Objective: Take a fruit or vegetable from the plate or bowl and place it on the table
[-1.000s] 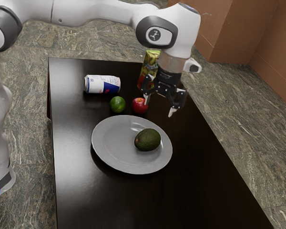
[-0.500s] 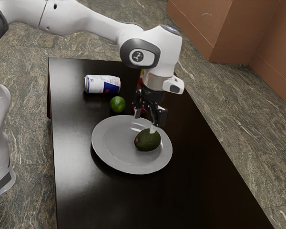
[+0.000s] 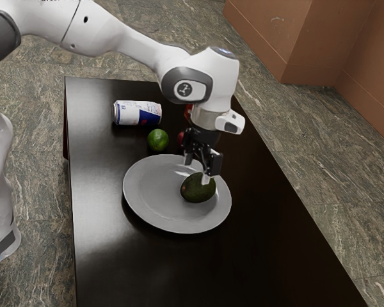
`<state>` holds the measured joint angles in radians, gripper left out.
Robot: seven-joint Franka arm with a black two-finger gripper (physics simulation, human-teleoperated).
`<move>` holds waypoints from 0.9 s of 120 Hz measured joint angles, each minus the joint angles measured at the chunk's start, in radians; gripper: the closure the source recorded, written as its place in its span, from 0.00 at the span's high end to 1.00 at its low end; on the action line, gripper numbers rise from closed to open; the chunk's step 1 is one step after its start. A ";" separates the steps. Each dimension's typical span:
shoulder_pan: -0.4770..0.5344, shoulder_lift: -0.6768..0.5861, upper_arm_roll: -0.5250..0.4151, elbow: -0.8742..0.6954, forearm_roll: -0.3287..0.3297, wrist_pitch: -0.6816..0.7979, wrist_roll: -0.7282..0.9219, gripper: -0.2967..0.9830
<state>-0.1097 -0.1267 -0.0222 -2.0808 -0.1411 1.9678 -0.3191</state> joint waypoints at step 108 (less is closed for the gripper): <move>-0.004 0.105 -0.001 -0.040 -0.008 0.114 0.103 0.77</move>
<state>-0.1138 -0.0214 -0.0230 -2.1203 -0.1488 2.0817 -0.2166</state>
